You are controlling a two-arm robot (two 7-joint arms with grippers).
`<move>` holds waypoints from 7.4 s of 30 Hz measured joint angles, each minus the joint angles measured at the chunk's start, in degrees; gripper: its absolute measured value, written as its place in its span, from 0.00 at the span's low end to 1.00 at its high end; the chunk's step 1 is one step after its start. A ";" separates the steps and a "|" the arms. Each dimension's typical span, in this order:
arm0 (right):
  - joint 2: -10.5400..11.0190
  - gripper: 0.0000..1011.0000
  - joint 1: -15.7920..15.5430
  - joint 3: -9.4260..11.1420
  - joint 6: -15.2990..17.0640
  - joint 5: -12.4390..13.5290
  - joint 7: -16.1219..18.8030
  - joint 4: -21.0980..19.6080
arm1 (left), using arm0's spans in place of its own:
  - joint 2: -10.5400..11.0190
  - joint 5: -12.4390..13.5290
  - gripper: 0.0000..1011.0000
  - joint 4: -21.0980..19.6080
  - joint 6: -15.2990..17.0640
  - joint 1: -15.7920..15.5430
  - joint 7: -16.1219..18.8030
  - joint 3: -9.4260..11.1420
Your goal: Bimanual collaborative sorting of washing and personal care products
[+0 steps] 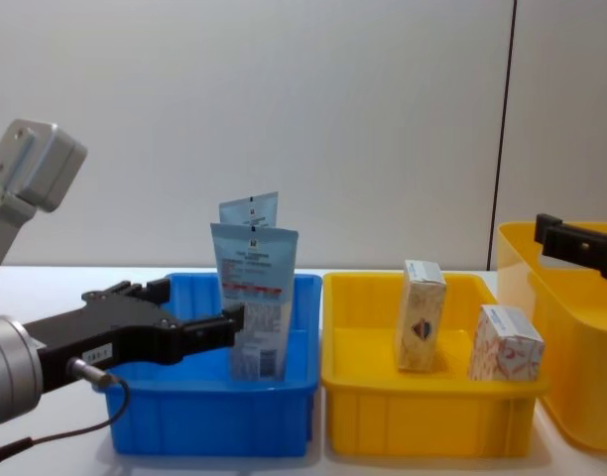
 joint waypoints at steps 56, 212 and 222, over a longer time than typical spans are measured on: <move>0.00 0.99 0.00 0.00 0.00 0.01 0.00 0.00 | -7.28 -3.02 0.99 15.69 6.57 -10.76 -8.82 2.14; 0.00 0.99 0.00 0.00 0.00 0.00 0.00 0.00 | -10.17 -7.93 0.38 18.09 -0.03 -21.61 -27.95 3.70; 0.26 0.99 -0.02 0.26 1.27 1.01 1.24 -0.83 | -12.93 -10.11 0.38 23.50 -1.26 -24.86 -34.76 5.96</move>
